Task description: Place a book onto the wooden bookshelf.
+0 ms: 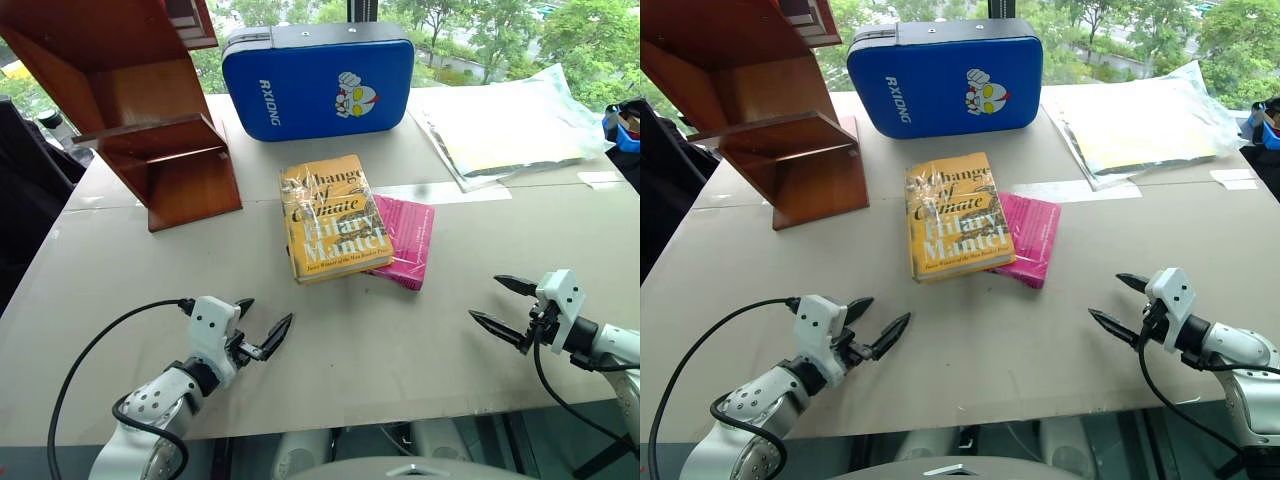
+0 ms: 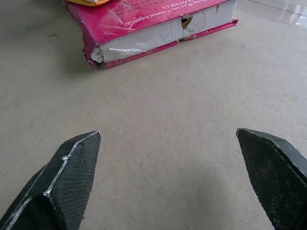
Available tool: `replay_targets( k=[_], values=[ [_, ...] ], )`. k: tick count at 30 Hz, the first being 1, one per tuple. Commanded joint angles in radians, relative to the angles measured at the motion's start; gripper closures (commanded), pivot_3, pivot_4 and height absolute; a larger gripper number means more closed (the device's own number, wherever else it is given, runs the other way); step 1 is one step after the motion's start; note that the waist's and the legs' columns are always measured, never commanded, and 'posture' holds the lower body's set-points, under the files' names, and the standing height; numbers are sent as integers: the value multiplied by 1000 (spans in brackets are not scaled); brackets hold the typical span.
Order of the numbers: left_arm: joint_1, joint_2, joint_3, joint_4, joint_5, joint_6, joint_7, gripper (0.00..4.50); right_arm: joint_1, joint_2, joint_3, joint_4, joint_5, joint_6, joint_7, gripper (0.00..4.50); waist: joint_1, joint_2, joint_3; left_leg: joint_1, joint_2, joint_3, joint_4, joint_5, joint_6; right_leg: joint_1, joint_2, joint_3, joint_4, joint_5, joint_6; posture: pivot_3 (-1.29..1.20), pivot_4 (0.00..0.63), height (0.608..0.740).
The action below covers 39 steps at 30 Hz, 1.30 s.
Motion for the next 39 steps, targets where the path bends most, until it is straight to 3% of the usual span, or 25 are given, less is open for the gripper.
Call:
replay_targets(
  k=[1, 19, 26, 32, 38, 39],
  values=[
    [-13, 1, 13, -9, -7, -20, -10, 51, -3, 1, -13, -12, 10, -22, 0, 0, 0, 0, 0, 0, 0, 0, 0, 0, 0, 0, 0, 0, 0, 0, 0, 0, 150, 740],
    [-42, 8, 34, -10, -55, -12, -66, 51, 10, 5, -33, -2, 13, -38, -12, 0, 3, 0, 0, 0, 0, 0, 0, 0, 0, 0, 0, 0, 0, 0, 0, 0, 150, 740],
    [-75, 106, 150, 77, -118, -60, -208, 51, -78, -7, -42, 34, 22, -18, -27, 0, -1, 0, 0, 0, 0, 0, 0, 0, 0, 0, 1, 0, 0, 0, 0, 0, 150, 740],
    [-189, 265, 295, 223, -221, -47, -377, 51, -396, 20, 59, 194, -171, 49, -240, 0, -7, -1, 1, 0, 1, 0, 2, 0, 0, -1, 2, 0, 1, 1, -1, 0, 150, 740],
    [-246, 413, 339, 276, -265, -18, -546, 51, -782, 182, 165, 431, -208, 125, -299, 0, -10, -4, 3, -1, 1, 1, -2, 0, 0, -3, 3, 1, 0, 4, -6, 0, 150, 740],
    [-258, 432, 350, 284, -275, -9, -564, 17, -852, 224, 174, 493, -211, 119, -315, 258, -11, -3, 4, -1, 1, 1, -3, 0, 0, -3, 3, 1, 0, 4, -6, 0, 150, 740]
  ],
)
